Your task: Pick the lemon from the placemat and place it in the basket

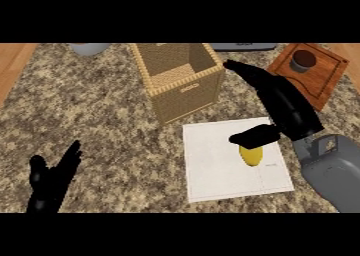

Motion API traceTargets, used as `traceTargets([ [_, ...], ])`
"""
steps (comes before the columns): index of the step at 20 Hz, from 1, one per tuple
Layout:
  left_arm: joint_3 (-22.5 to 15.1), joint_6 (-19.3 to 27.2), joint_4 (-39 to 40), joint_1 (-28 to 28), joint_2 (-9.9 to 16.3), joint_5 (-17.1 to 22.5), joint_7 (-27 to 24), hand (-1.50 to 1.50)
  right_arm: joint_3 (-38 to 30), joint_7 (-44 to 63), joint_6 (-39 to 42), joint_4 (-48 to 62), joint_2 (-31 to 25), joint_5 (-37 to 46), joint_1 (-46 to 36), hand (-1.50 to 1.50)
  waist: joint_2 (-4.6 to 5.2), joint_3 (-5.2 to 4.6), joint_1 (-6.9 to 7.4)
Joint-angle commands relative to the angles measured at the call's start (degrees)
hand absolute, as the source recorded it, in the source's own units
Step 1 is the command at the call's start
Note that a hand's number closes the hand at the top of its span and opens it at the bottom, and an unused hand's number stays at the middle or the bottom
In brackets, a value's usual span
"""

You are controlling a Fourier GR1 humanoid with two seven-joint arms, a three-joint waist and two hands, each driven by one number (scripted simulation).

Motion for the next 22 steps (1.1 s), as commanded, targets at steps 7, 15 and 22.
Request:
traceTargets([
  [7, 0.58, -0.55, 0.75, 1.4, 1.44, -0.09, 2.98, 0.0, -8.33, 18.93, 32.52, -10.42, -19.12, -17.86, -11.15, -1.5, 0.68, -0.28, 0.14],
  [15, -0.65, 0.04, 0.62, -0.02, -2.0, -1.63, 4.07, 0.0, -13.11, 28.92, 46.28, -15.47, -27.47, -33.31, -9.26, -1.5, 0.95, -0.16, 0.24],
  [22, 1.26, -1.59, 3.07, -1.73, -3.46, -3.33, 3.72, 0.0, -14.08, 29.21, 44.25, -16.95, -23.65, -31.5, -4.97, -1.5, 1.28, -0.14, 1.27],
])
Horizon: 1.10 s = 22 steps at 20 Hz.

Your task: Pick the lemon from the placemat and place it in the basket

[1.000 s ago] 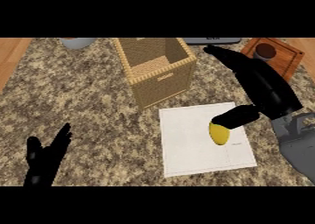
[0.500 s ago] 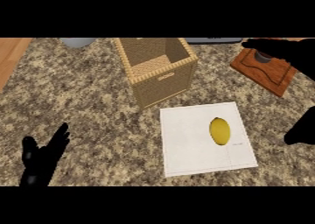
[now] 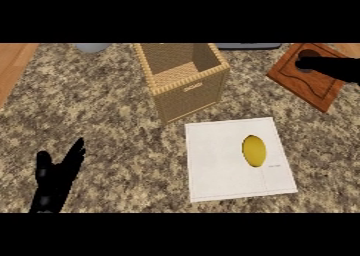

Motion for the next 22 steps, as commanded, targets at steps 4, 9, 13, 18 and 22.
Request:
traceTargets([
  [4, 1.56, -2.19, 3.98, -0.03, -1.36, -0.78, 0.72, 0.0, -0.84, 0.8, -1.5, -2.28, 5.44, 6.13, 7.46, -1.5, 0.5, -0.35, 0.31],
  [9, 2.27, -3.07, -2.23, 4.14, 0.31, -1.32, 2.36, 0.0, 0.54, -2.29, -2.34, -1.74, 11.46, 14.32, 10.21, -1.5, 0.45, -0.31, 0.94],
  [13, 2.86, -3.09, 1.32, 0.47, -1.92, -2.28, 4.09, 0.0, 2.01, -7.8, -2.78, 1.61, 15.14, 22.17, 12.03, -1.5, 0.59, -0.31, 0.84],
  [18, 2.98, -4.68, -1.36, 5.86, -1.36, -3.07, 0.89, 0.0, 7.51, -12.12, -6.04, 3.73, 17.88, 33.32, 17.19, -1.5, 0.56, -0.28, 1.25],
  [22, 3.43, -4.2, 3.66, 1.96, -4.49, -5.06, 0.32, 0.0, 8.71, -14.18, -7.16, 8.4, 21.73, 37.43, 17.18, -1.5, 0.63, -0.32, 0.94],
])
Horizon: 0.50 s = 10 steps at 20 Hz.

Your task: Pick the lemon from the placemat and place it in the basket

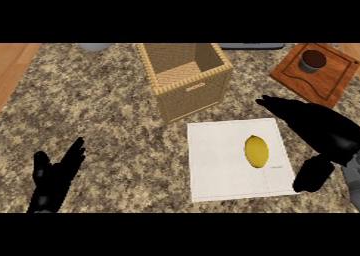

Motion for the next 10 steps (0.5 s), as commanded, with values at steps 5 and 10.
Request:
traceTargets([
  [5, 0.13, -0.49, 3.48, 1.38, -2.82, -2.2, 0.69, 0.0, 1.71, -7.09, -3.13, 3.85, 3.88, 9.09, 5.65, -1.5, 0.29, -0.46, -0.36],
  [10, 3.26, -3.35, 2.2, 2.59, -1.15, -1.31, 1.01, 0.0, -0.2, -12.83, -3.96, 8.84, 4.99, 12.76, 4.86, -1.5, 0.29, -0.46, -0.09],
])
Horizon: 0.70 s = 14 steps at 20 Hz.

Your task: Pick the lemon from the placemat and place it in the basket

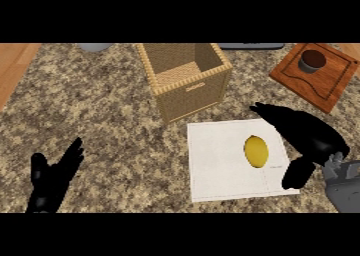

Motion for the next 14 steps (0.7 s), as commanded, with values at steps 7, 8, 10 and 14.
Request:
traceTargets([
  [7, 1.27, -1.79, -2.09, 4.3, -0.69, -1.04, 3.82, 0.0, -1.92, -9.33, -3.86, 6.85, 2.75, 7.96, 2.46, -1.5, 0.33, -0.5, 0.13],
  [8, 0.99, -1.34, 3.19, 1.14, -2.95, -2.84, 1.52, 0.0, -0.44, -6.52, -3.59, 5.84, 5.39, 8.93, 2.89, -1.5, 0.36, -0.53, -0.15],
  [10, 0.99, -0.92, -4.28, 5.73, -1.21, -2.77, 4.29, 0.0, 0.58, -6.13, -4.89, 6.65, 8.05, 10.99, 1.9, -1.5, 0.3, -0.5, 0.27],
  [14, 3.09, -1.81, 0.14, 0.92, -2.06, -2.97, 5.87, 0.0, 0.11, -13.9, -8.03, 14.74, 7.94, 14.64, 1.83, -1.5, 0.41, -0.51, 0.08],
])
